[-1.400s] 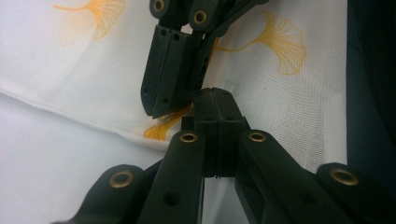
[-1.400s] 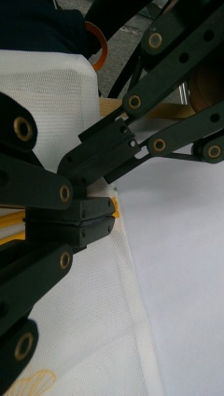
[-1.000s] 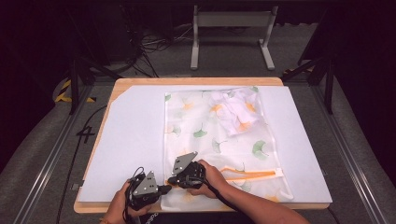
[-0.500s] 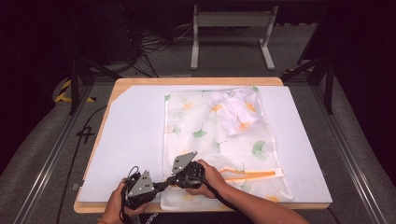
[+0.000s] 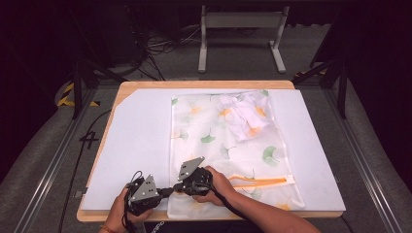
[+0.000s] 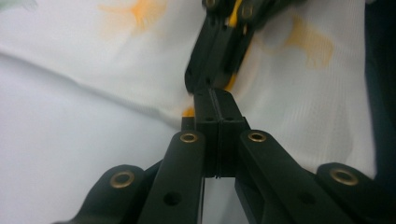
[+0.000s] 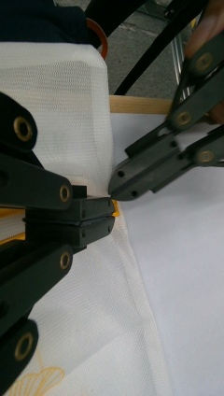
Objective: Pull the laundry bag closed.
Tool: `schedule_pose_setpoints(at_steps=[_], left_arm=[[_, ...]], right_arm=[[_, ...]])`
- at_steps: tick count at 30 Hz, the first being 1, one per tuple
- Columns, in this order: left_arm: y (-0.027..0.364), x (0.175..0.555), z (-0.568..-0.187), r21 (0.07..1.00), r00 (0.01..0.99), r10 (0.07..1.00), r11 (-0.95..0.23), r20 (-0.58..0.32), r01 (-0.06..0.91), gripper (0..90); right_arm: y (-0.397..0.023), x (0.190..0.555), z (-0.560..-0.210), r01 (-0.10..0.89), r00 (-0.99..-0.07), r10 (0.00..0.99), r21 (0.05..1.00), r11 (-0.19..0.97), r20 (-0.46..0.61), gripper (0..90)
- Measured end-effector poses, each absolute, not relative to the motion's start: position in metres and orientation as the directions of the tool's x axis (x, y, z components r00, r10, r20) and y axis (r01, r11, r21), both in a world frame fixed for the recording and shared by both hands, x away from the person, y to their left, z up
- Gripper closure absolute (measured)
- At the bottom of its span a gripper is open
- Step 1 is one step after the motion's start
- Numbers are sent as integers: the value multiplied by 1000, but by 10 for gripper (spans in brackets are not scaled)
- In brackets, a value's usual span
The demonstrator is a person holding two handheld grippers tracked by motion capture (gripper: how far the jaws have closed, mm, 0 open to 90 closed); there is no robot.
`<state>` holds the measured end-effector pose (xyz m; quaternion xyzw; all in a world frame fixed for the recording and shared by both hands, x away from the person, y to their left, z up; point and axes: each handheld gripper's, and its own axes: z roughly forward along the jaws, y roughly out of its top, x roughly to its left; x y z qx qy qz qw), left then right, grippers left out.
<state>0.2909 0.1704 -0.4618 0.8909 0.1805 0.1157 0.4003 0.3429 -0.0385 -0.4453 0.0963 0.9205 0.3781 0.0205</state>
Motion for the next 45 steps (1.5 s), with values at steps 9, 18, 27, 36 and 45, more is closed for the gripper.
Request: schedule_pose_setpoints(at_steps=[9, 18, 27, 36, 45], left_arm=[[173, 287, -445, 817, 895, 436, -547, 93, 181, 900], [161, 288, -460, 743, 925, 372, -640, 79, 194, 900], [163, 287, -462, 753, 918, 392, -621, 57, 218, 900], [164, 287, -463, 759, 918, 395, -610, 40, 229, 900], [165, 287, -463, 759, 918, 396, -609, 40, 229, 900]], right_arm=[[-38, 345, -446, 177, -979, 199, 700, 692, 50, 900], [-35, 344, -444, 158, -982, 188, 692, 705, 33, 900], [-37, 341, -444, 142, -983, 185, 688, 711, 13, 900], [-43, 339, -444, 112, -986, 164, 690, 715, -10, 900], [-43, 340, -444, 111, -987, 160, 694, 711, -6, 900]])
